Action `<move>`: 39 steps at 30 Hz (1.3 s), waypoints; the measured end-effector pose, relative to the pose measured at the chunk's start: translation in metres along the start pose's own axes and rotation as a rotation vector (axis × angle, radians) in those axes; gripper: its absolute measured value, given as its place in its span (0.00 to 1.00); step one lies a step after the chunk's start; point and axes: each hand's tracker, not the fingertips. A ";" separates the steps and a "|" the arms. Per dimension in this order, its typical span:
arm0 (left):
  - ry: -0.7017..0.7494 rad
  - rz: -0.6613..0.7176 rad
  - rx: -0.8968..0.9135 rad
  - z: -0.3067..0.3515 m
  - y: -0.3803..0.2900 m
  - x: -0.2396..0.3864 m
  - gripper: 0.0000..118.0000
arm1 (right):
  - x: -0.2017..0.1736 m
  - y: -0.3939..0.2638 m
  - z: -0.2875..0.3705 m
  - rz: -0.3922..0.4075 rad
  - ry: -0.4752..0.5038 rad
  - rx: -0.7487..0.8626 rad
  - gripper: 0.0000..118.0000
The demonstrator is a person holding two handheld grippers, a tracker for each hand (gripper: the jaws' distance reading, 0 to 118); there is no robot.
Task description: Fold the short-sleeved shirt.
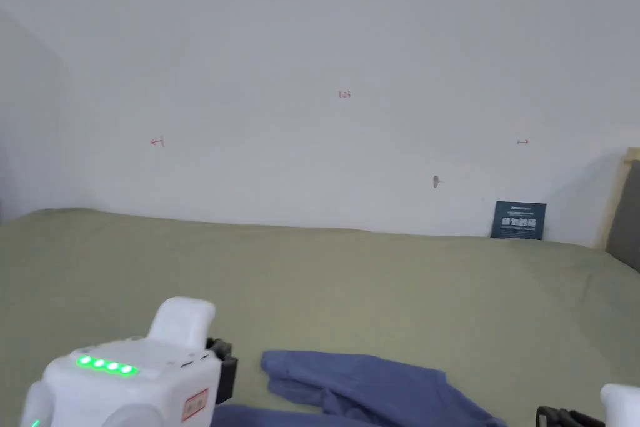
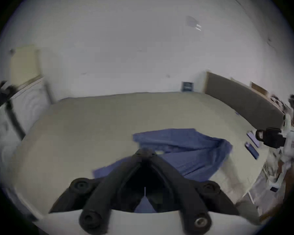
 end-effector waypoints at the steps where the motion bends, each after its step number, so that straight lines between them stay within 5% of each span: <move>1: 0.028 0.035 0.016 0.016 -0.013 -0.008 0.00 | -0.002 0.001 -0.002 0.003 0.004 -0.002 0.00; 10: 0.166 0.168 -0.023 0.069 -0.080 -0.037 0.00 | -0.017 -0.012 -0.001 0.006 0.013 -0.049 0.00; 16: 0.150 0.185 -0.034 0.046 -0.066 -0.057 0.00 | -0.017 -0.009 -0.005 0.001 0.020 -0.071 0.00; 19: 0.028 0.219 -0.108 0.004 -0.045 -0.082 0.00 | -0.013 -0.010 -0.007 0.004 0.021 -0.079 0.00; 21: 0.039 0.192 -0.145 -0.033 -0.031 -0.093 0.31 | -0.005 -0.013 -0.012 0.003 0.025 -0.089 0.00; 23: 0.030 0.153 -0.188 -0.073 -0.024 -0.108 0.87 | 0.000 -0.014 -0.016 -0.002 0.035 -0.106 0.00; 24: 0.011 0.188 -0.215 -0.092 -0.021 -0.113 0.97 | 0.003 -0.017 -0.018 0.002 0.034 -0.117 0.00; 26: -0.044 0.254 -0.262 -0.123 -0.018 -0.124 0.98 | 0.008 -0.021 -0.023 0.010 0.028 -0.136 0.00; 33: 0.119 0.191 -0.550 -0.246 -0.033 -0.143 0.96 | 0.023 -0.041 -0.041 -0.002 0.002 -0.239 0.00; 36: 0.153 0.185 -0.731 -0.268 -0.048 -0.138 0.70 | 0.026 -0.048 -0.044 -0.009 -0.004 -0.263 0.00; 37: 0.182 0.163 -0.765 -0.271 -0.050 -0.137 0.70 | 0.027 -0.049 -0.045 -0.012 -0.005 -0.269 0.00; 39: 0.175 0.137 -0.704 -0.258 -0.049 -0.126 0.54 | 0.027 -0.051 -0.046 -0.016 -0.008 -0.275 0.00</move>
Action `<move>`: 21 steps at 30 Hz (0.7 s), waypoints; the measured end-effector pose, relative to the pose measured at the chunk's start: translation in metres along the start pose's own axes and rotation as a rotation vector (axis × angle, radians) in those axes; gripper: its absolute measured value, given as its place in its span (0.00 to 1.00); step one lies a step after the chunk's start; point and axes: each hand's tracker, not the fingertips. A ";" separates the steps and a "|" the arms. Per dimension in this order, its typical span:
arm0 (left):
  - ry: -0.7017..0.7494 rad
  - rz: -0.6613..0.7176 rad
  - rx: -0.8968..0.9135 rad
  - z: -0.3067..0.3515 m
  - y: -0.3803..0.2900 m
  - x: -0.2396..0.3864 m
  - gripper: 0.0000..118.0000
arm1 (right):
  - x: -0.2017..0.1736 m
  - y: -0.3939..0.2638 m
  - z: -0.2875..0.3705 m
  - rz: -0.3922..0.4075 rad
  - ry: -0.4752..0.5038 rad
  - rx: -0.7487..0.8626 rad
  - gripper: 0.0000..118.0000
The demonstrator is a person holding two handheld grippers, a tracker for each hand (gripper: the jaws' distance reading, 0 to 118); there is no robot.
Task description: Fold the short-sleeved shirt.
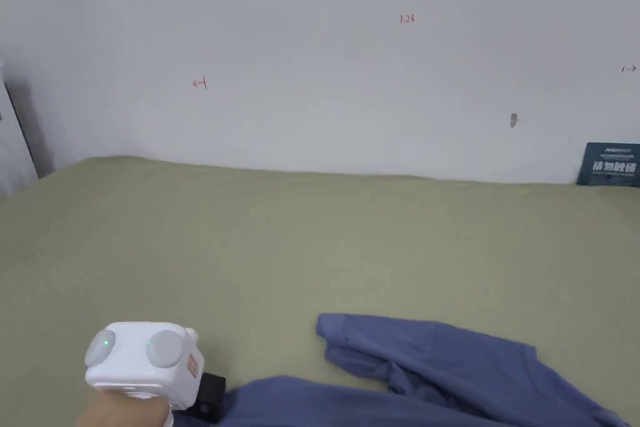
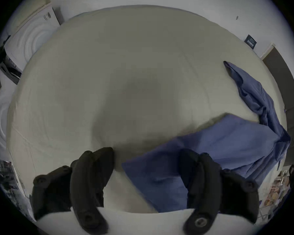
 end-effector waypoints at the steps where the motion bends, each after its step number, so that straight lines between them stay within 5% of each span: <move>1: 0.002 -0.018 -0.002 0.005 0.001 0.004 0.27 | -0.002 -0.001 0.001 0.000 -0.003 -0.002 0.00; 3: -0.041 -0.135 0.042 0.015 -0.001 0.014 0.01 | -0.001 -0.002 -0.002 0.002 -0.010 -0.002 0.00; 9: -0.082 -0.119 0.032 0.014 -0.001 0.019 0.00 | 0.023 0.021 -0.025 -0.075 -0.008 -0.047 0.02; 10: -0.083 -0.118 0.025 0.013 -0.002 0.019 0.00 | 0.030 0.032 -0.035 -0.072 0.002 -0.074 0.10; 11: -0.089 -0.119 0.022 0.011 -0.002 0.018 0.00 | 0.038 0.044 -0.050 -0.072 0.042 -0.125 0.43; 12: -0.097 -0.116 0.020 0.018 -0.007 0.022 0.00 | 0.047 0.055 -0.066 -0.090 0.043 -0.179 0.65; 13: -0.108 -0.105 0.015 0.018 -0.007 0.022 0.00 | 0.052 0.061 -0.082 -0.102 0.093 -0.240 0.68; 21: -0.148 -0.041 0.020 0.020 -0.012 0.014 0.00 | 0.047 0.094 -0.148 0.032 0.042 -0.358 0.68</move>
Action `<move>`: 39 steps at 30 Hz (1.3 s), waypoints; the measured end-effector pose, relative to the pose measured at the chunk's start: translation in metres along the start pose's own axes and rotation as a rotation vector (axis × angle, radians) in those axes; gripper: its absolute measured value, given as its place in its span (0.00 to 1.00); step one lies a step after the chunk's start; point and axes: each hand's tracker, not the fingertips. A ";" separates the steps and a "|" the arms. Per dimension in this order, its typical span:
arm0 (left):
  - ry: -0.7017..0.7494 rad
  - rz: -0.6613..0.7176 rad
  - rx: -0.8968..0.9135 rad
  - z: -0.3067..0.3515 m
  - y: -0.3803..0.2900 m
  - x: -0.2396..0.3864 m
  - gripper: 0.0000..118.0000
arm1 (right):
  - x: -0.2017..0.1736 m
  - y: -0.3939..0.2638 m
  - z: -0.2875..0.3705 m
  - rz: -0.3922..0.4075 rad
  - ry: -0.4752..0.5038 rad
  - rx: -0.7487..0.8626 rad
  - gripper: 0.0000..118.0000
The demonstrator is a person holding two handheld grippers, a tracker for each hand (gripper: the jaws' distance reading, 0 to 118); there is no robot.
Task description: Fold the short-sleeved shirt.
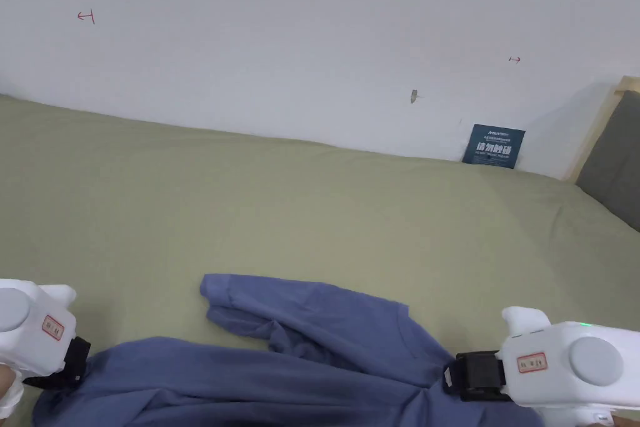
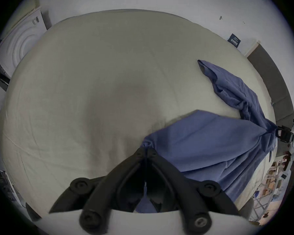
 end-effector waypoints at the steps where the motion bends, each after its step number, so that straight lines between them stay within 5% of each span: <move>1: -0.005 0.009 0.003 0.000 -0.001 -0.001 0.00 | 0.002 0.001 -0.007 -0.028 -0.026 -0.042 0.67; 2: -0.016 0.017 0.003 0.000 -0.002 -0.003 0.00 | 0.006 0.003 -0.013 -0.060 -0.035 -0.089 0.56; 3: -0.023 0.026 0.008 0.000 -0.001 -0.005 0.00 | 0.008 0.002 -0.016 -0.069 -0.018 -0.122 0.20; 4: -0.034 0.039 0.014 0.001 -0.002 -0.007 0.00 | 0.007 0.005 -0.015 -0.056 -0.016 -0.083 0.08; 6: -0.072 0.075 0.029 0.006 -0.006 -0.012 0.00 | 0.006 0.002 -0.014 -0.044 -0.053 -0.029 0.08; 14: -0.182 0.062 0.182 0.059 0.002 -0.012 0.00 | -0.002 0.002 0.035 -0.068 0.070 0.221 0.08; 20: -0.274 0.002 0.349 0.124 0.033 -0.004 0.00 | -0.027 0.020 0.083 0.017 0.095 0.357 0.08; 39: -0.302 -0.093 0.657 0.247 0.122 0.003 0.00 | -0.050 0.140 0.167 0.049 0.106 0.665 0.08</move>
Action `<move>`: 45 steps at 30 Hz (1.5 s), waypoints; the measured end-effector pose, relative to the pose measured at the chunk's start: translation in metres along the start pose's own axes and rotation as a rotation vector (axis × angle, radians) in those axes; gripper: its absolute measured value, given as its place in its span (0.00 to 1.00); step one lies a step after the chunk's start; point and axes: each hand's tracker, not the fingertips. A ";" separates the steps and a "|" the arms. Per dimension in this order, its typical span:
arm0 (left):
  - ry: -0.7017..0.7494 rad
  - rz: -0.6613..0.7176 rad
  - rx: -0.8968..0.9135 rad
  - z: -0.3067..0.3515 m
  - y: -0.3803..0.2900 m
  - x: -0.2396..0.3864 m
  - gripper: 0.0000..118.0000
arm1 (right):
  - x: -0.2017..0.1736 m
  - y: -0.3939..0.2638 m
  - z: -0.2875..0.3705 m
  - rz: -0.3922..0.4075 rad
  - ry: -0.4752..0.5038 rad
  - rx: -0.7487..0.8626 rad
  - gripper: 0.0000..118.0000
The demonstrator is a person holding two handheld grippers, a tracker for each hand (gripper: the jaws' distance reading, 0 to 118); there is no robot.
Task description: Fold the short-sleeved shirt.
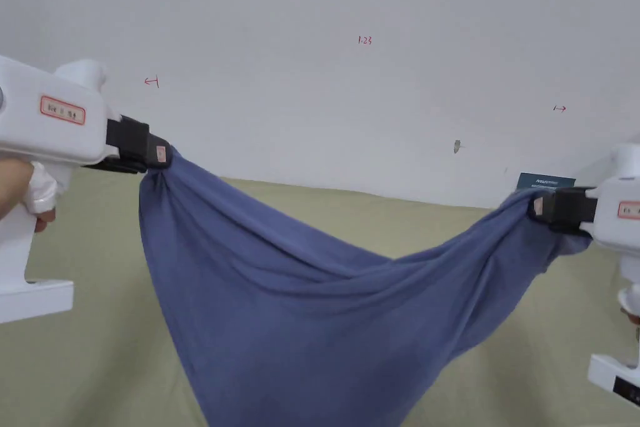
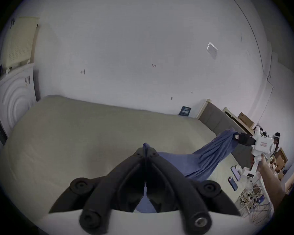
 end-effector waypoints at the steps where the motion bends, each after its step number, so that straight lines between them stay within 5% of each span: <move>1: 0.010 -0.016 0.011 0.001 0.005 0.000 0.00 | 0.009 0.007 -0.009 0.009 -0.002 0.011 0.08; 13: 0.069 -0.013 0.156 -0.012 0.054 -0.018 0.00 | 0.027 0.074 -0.040 -0.016 -0.058 0.132 0.08; 20: 0.060 0.062 0.201 -0.031 0.071 -0.037 0.00 | 0.042 0.090 -0.065 -0.107 -0.068 0.183 0.08; 27: 0.082 0.044 0.199 -0.045 0.067 -0.049 0.00 | 0.041 0.086 -0.076 -0.090 -0.062 0.202 0.08; 45: -0.035 0.114 -0.027 -0.023 -0.120 -0.049 0.00 | 0.086 -0.082 -0.024 -0.133 -0.046 -0.012 0.08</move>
